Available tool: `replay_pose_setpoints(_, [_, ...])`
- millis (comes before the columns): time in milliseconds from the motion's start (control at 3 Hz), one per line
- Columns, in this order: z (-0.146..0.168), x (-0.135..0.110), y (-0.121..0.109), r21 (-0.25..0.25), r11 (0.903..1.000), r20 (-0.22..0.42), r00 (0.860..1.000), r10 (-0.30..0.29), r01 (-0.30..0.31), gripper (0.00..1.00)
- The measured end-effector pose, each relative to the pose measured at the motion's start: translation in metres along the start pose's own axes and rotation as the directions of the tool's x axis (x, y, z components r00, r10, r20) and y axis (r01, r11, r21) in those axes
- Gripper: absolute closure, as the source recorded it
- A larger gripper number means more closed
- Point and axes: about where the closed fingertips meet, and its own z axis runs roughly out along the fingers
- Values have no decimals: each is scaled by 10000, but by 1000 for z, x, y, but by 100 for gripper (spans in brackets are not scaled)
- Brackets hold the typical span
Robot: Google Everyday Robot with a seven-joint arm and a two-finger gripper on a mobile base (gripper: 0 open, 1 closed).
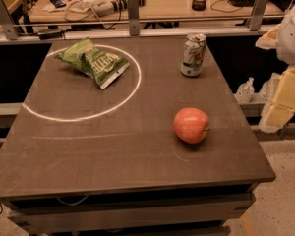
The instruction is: Move 7up can near green jalapeno chip bag
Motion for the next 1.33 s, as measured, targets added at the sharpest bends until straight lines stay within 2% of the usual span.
replay_pose_setpoints(333, [0, 0, 0, 0, 10000, 0, 10000, 0, 0, 0])
replay_pose_setpoints(667, [-8, -6, -11, 361, 9993, 737, 9973, 15, -41, 0])
replay_pose_setpoints(1000, [-18, -8, -36, 1004, 9944, 2293, 9733, 80, -318, 0])
replay_pose_setpoints(1333, [-20, -6, -67, 1356, 9826, 4118, 9092, 609, -1272, 0])
